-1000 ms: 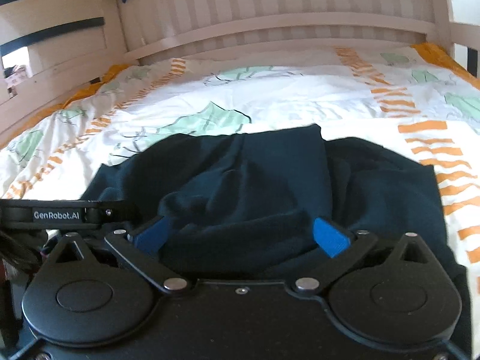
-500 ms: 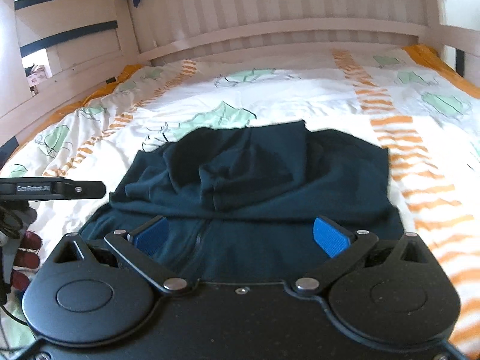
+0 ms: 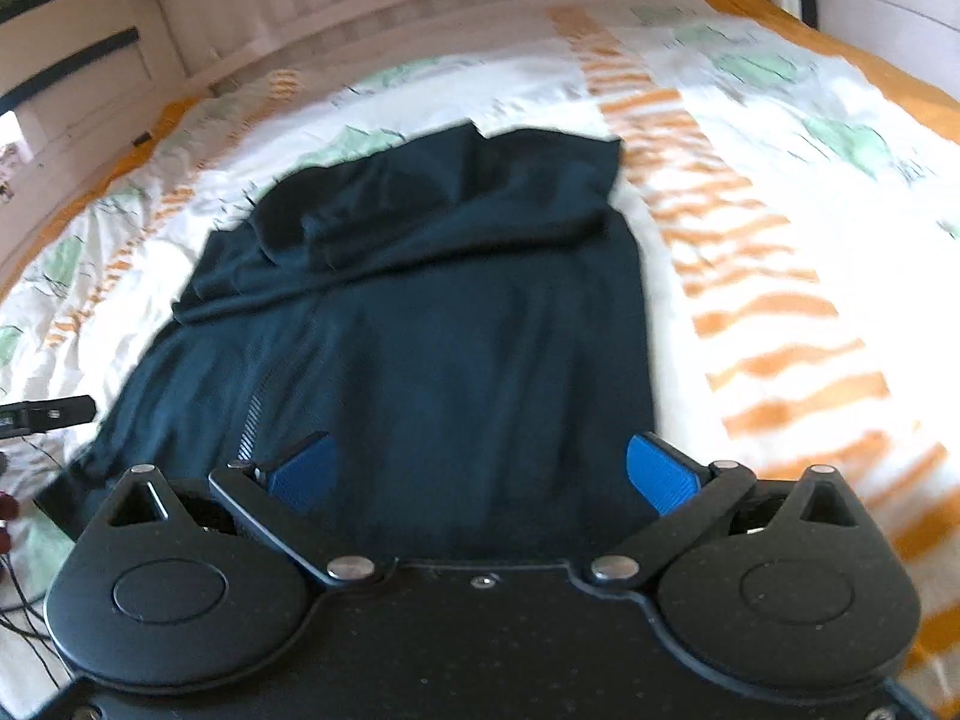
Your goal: Fold large clothes
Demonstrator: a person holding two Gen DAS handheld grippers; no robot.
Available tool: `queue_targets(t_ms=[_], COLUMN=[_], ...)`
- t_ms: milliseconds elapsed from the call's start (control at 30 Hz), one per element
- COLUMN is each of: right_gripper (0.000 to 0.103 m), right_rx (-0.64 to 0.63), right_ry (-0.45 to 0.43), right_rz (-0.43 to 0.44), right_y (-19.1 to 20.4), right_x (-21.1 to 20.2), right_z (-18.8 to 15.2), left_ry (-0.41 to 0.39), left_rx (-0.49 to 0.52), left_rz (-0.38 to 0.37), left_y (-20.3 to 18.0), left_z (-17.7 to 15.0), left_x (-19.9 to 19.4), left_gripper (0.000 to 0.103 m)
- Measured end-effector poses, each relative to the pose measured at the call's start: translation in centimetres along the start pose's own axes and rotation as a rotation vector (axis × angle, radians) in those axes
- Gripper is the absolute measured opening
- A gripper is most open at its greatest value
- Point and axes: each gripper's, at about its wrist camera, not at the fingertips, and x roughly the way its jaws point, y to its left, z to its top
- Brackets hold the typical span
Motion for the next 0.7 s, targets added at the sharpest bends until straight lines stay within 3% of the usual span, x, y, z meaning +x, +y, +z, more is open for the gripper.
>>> queue_targets(t_ms=[333,700], right_gripper=[0.103,0.103], right_rx=[0.110,0.197], right_ry=[0.079,0.183], right_rz=[-0.054,0.022], right_y=[-2.9,-5.1], right_x=[0.1,1.2], right_z=[-1.7,-2.6], left_ry=[0.139,0.280], left_rx=[-0.042,-0.033], left_rz=[0.037,-0.033], left_y=[1.9,2.0], left_z=[-1.2,-2.1], left_x=[0.6,3.3], left_gripper=[0.103,0.103])
